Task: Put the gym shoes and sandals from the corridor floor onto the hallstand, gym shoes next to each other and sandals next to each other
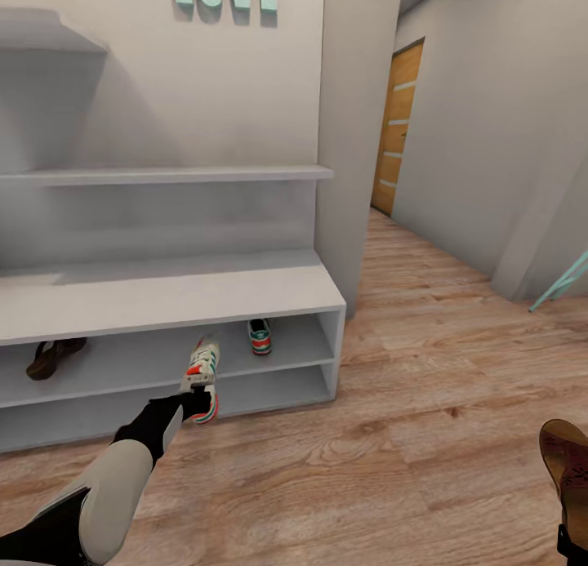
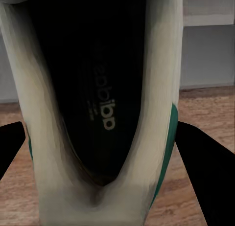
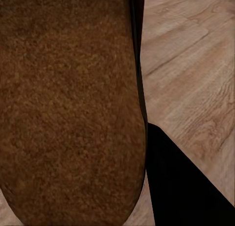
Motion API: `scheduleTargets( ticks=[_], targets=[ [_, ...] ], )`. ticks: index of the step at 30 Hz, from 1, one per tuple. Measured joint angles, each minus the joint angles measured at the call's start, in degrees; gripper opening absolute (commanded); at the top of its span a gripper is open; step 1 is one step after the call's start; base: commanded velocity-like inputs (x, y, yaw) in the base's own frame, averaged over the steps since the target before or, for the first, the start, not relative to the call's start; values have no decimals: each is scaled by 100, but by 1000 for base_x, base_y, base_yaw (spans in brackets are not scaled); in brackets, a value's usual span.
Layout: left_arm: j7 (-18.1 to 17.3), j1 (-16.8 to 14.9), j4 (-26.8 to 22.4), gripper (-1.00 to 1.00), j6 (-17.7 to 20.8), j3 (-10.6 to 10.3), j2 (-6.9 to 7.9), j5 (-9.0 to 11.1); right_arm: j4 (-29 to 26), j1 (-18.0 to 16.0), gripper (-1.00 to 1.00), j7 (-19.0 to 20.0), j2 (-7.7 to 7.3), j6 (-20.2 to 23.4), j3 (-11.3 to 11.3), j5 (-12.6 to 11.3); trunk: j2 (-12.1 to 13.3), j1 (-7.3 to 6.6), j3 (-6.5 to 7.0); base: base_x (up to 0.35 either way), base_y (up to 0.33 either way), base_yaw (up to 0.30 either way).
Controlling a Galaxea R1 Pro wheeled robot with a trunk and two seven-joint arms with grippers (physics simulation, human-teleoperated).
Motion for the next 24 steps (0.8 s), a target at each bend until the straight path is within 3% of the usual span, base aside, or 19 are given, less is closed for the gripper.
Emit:
scheduleTargets(
  ticks=[5, 12, 21, 24],
  targets=[
    [3, 16, -326, -100, 8, -18, -16, 6, -1, 0, -100, -1, -3, 0, 0, 0, 0, -1, 0, 295, -97, 0],
    [10, 19, -367, -100, 10, -21, -19, -4, 0, 0, -100, -1, 0, 0, 1, 0, 0, -1, 0, 299, -107, 0],
    [416, 23, -341, -100, 51, -30, -26, -27, 0, 0, -100, 0, -2, 0, -1, 0, 0, 2, 0, 36, -9, 0],
    [444, 19, -361, -100, 300, -22, -28, -29, 0, 0, -100, 0, -3, 0, -1, 0, 0, 2, 0, 2, -1, 0]
  ],
)
